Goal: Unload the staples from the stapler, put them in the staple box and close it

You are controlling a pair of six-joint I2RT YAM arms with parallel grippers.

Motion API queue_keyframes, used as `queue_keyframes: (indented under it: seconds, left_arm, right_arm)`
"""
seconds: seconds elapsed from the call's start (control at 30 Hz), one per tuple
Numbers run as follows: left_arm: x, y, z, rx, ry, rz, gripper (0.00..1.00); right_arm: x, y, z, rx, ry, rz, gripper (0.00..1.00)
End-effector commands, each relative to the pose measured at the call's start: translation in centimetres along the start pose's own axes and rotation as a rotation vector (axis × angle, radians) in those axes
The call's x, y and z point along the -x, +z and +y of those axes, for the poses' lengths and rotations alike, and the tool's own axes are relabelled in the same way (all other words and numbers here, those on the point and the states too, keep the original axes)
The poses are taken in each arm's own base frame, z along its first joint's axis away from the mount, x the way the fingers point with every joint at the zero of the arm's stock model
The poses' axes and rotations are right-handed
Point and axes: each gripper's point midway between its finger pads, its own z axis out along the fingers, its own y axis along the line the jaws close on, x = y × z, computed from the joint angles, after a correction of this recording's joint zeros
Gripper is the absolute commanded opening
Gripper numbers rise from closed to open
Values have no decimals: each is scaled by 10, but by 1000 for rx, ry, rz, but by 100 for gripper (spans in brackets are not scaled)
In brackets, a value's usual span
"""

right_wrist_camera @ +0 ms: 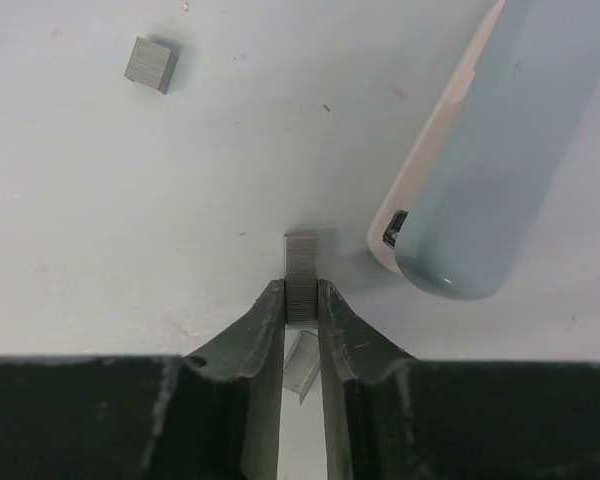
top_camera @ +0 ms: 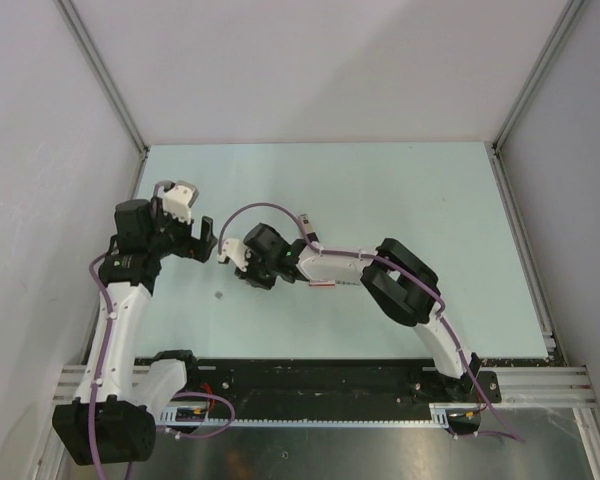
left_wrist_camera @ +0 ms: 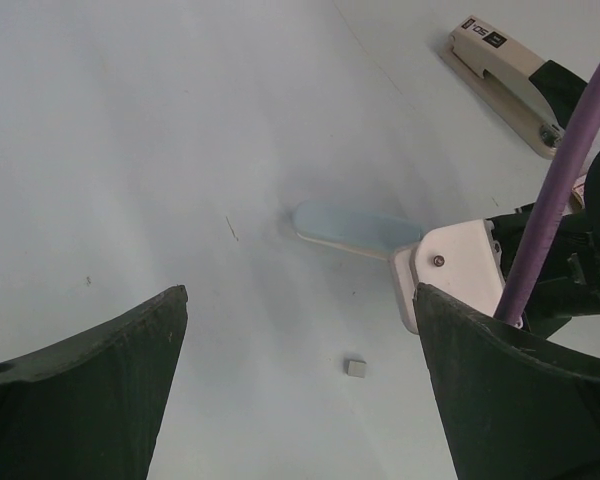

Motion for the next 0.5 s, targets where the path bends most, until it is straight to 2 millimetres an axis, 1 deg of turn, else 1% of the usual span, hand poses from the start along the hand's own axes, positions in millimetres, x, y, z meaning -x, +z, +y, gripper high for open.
queue_keyframes:
  seconds: [0.0,0.1,0.17,0.27,0.33,0.4,0.47]
  left_arm:
    - [9,-9,3,20,28,-39,100]
    - [9,-11,4,29,29,-43,99]
    - [9,-12,5,37,30,-44,100]
    - [11,-15,10,71,38,-48,99]
    - [15,-20,18,118,43,-51,100]
    - [18,-23,25,156,45,-54,100]
    - [20,-27,29,181,47,-56,99]
  right_arm:
    - [8,-4,13,7,18,2,17]
    - [19,-8,16,-12,24,-24,7]
    - [29,-15,14,-37,34,-51,2]
    - [41,-27,9,-77,56,-80,0]
    - [48,-38,4,-115,75,-97,0]
    - [53,-52,-3,-169,111,-113,0]
    - [53,-67,-13,-235,166,-125,0]
